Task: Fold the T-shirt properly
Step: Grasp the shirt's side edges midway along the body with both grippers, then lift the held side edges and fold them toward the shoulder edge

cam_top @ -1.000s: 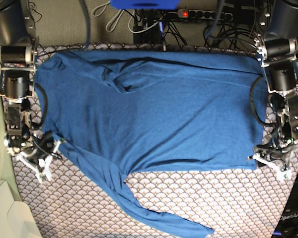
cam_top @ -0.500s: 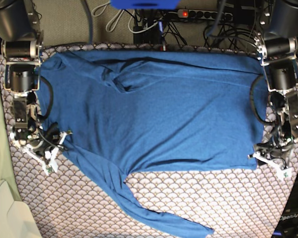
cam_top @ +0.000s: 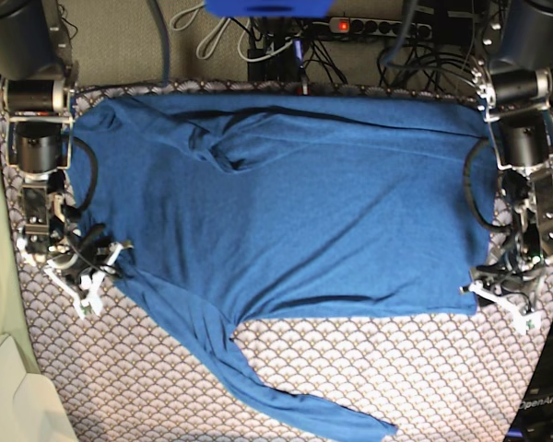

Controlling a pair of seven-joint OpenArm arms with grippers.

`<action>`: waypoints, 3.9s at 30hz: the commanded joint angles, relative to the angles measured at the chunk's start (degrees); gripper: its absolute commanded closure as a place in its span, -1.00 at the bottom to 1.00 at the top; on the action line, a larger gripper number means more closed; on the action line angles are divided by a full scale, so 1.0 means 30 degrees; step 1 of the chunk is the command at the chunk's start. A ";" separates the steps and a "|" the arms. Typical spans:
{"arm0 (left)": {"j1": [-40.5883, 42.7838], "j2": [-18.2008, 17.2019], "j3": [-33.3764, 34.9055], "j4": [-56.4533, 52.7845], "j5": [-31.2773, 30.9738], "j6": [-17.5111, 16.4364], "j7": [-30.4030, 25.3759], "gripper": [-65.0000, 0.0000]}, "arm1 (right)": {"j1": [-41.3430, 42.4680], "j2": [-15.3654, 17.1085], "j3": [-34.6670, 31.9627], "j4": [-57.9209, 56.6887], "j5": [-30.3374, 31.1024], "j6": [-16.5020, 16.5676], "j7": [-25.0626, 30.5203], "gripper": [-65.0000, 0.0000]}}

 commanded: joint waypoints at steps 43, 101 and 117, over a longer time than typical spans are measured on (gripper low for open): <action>-0.2826 -0.0254 0.4391 -1.1806 -0.0059 0.0010 -1.0031 0.13 | -0.0135 0.0106 -0.0122 0.0128 -0.0193 0.0124 -0.0313 1.00; 0.0456 -0.0342 0.4215 -0.2868 -0.0059 0.0098 -0.5987 0.99 | 0.0597 -0.0803 0.1197 0.2677 -0.0193 0.1648 -0.3477 0.34; 0.0456 -0.0312 0.4303 -0.2868 -0.0059 0.0098 -0.5987 0.99 | 0.2062 -0.0012 0.1079 0.0128 -0.0193 0.1648 -0.1719 0.34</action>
